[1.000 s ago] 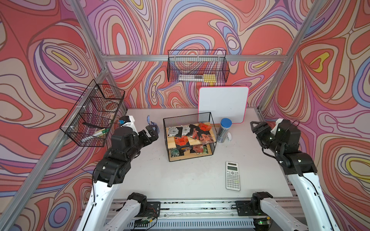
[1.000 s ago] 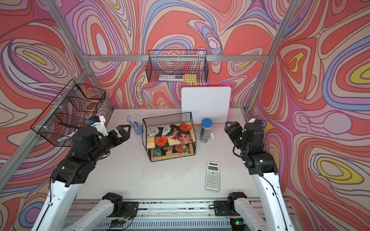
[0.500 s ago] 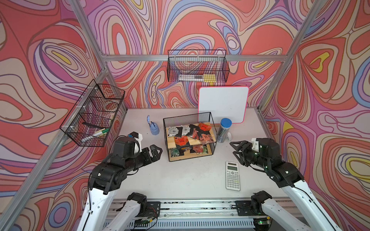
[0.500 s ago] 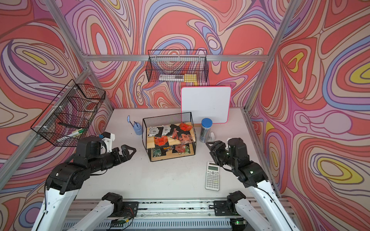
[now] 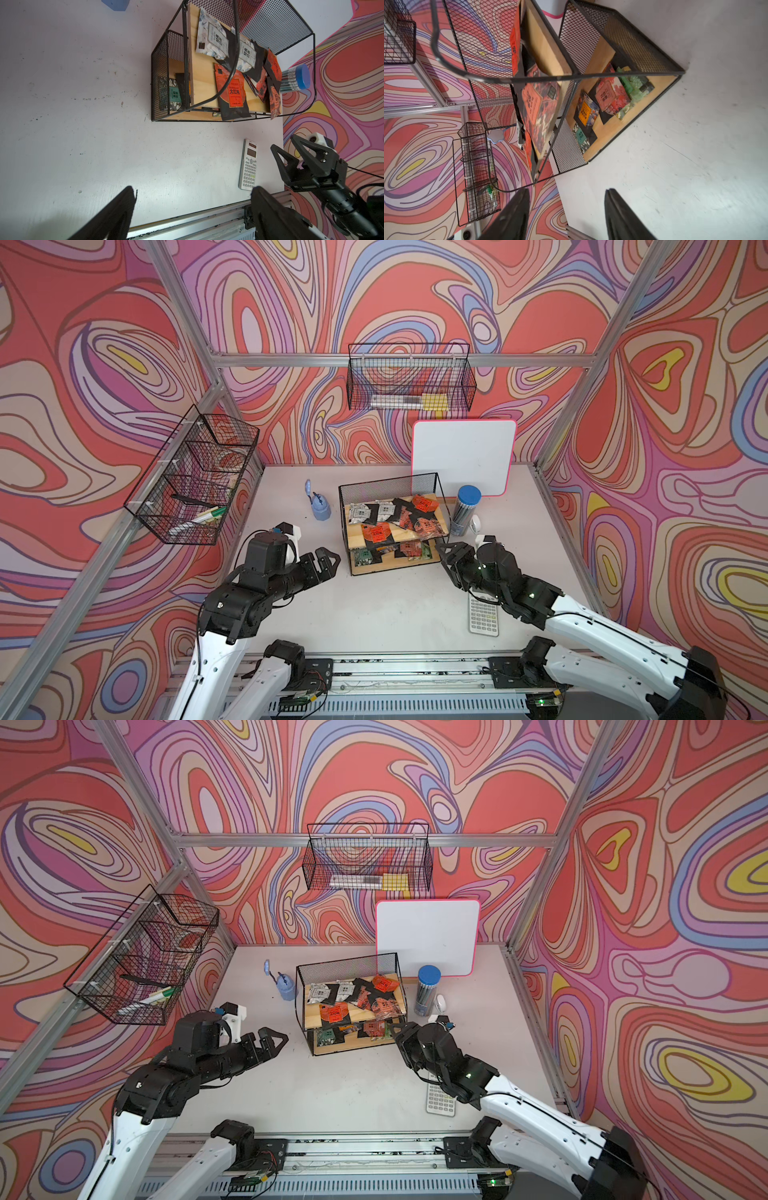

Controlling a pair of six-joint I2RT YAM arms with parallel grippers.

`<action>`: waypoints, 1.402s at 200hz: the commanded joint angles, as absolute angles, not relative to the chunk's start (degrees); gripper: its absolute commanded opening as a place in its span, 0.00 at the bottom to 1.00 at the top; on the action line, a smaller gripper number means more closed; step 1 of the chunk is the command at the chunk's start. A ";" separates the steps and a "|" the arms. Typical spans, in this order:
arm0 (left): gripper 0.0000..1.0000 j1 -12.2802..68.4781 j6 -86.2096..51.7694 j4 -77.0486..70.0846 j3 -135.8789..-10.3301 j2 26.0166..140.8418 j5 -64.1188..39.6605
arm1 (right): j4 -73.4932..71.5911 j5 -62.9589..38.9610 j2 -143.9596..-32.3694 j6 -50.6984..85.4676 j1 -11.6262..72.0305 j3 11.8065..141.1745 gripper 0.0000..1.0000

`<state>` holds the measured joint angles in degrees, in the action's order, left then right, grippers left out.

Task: Remove the tea bags from the shelf
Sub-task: Pick up the tea bag from the shelf.

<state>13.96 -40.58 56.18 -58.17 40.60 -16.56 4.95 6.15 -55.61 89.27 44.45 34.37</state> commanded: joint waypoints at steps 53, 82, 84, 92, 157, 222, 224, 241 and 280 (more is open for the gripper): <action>0.91 14.33 -39.99 51.33 -57.39 40.91 -17.13 | -15.40 9.96 -62.72 96.78 44.81 31.50 0.49; 0.90 14.33 -39.73 51.24 -57.63 41.65 -17.15 | -14.55 10.38 -63.73 97.45 44.80 32.15 0.48; 0.90 14.33 -39.73 51.17 -57.65 41.66 -17.14 | -14.51 10.33 -63.83 97.53 44.82 32.23 0.48; 0.90 14.33 -39.73 51.15 -57.65 41.66 -17.02 | -15.10 10.31 -64.42 97.59 44.82 32.13 0.47; 0.86 14.33 -39.38 50.68 -57.74 41.84 -16.88 | -18.54 10.19 -67.92 99.05 44.74 32.16 0.36; 0.85 14.33 -39.64 50.28 -57.48 41.84 -17.17 | -18.47 10.81 -68.73 100.55 44.74 32.34 0.24; 0.85 14.33 -39.64 50.28 -57.48 41.84 -17.23 | -18.39 10.83 -68.73 100.55 44.78 32.39 0.24; 0.85 14.33 -39.73 50.05 -57.39 41.75 -17.36 | -18.19 11.14 -68.73 100.78 44.73 32.67 0.21; 0.85 14.33 -39.73 50.26 -57.30 41.52 -17.26 | -17.37 11.31 -69.26 101.05 44.75 33.74 0.14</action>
